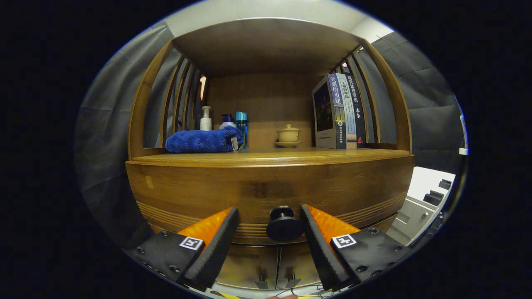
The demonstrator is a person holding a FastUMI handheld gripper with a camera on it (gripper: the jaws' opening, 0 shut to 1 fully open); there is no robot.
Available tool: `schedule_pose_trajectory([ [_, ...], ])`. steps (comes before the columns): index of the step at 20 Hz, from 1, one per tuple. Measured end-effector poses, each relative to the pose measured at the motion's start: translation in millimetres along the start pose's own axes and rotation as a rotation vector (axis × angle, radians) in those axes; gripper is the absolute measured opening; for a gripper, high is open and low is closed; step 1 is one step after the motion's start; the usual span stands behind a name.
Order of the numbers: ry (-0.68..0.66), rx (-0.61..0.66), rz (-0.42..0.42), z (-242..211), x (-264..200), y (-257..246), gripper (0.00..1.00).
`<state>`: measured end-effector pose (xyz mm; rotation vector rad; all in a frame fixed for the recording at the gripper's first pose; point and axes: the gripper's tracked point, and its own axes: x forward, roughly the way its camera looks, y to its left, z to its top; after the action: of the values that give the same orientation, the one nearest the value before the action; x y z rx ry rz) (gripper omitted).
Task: Pull open the drawer, take out the items inside it, and place them on the countertop above the cabinet.
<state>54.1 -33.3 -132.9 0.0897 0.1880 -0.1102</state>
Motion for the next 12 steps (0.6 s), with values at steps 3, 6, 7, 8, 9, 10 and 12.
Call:
schedule_pose_trajectory([
  [3, 0.024, 0.027, -0.03, -6.3, 1.1, -8.2, 0.76],
  [6, 0.044, 0.029, -0.051, -8.3, 0.5, -15.3, 0.56],
  [7, 0.043, 0.012, -0.053, -8.7, 0.6, -14.1, 0.49],
  [8, 0.046, 0.008, -0.057, -7.6, 0.2, -15.6, 0.42],
  [9, 0.051, 0.015, -0.057, -8.3, -1.8, -15.3, 0.42],
  [10, 0.056, 0.016, -0.053, -9.7, -6.6, -14.0, 0.42],
  [12, 0.053, 0.011, -0.054, -8.4, -15.1, -15.2, 0.42],
])
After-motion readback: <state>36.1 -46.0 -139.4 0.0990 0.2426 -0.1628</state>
